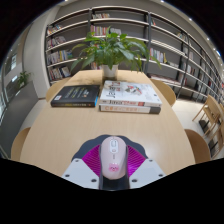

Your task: Arrange mouse

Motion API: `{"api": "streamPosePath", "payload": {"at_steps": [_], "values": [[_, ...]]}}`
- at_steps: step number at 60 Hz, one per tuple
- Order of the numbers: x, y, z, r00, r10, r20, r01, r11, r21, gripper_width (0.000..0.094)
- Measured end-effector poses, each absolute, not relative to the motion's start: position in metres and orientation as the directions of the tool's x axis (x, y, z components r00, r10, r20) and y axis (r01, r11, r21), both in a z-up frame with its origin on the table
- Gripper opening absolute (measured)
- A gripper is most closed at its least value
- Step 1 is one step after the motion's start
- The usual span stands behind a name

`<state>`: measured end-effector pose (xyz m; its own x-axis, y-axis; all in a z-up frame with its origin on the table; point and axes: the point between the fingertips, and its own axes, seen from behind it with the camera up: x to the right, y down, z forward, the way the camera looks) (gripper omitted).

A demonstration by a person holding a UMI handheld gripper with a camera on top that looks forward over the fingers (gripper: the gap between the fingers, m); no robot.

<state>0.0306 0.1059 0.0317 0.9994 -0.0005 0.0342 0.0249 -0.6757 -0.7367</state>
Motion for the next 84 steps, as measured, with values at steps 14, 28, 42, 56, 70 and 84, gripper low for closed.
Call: {"api": "streamPosePath", "payload": {"at_steps": [14, 28, 42, 56, 70, 84], "values": [[0.03, 0.093, -0.01, 1.0, -0.021, 0.023, 0.001, -0.705, -0.709, 0.034], [0.044, 0.09, 0.002, 0.998, -0.061, 0.034, -0.02, -0.723, -0.691, 0.0751], [0.041, 0.056, 0.118, 0.997, -0.07, 0.018, -0.03, -0.629, -0.777, 0.0774], [0.029, -0.041, 0.196, 1.0, -0.022, 0.007, -0.006, -0.568, -0.823, 0.0774], [0.026, -0.13, 0.219, 1.0, 0.012, -0.005, 0.002, -0.553, -0.833, 0.0775], [0.024, -0.185, 0.226, 1.0, 0.014, -0.025, -0.013, -0.549, -0.836, 0.0774]]}}
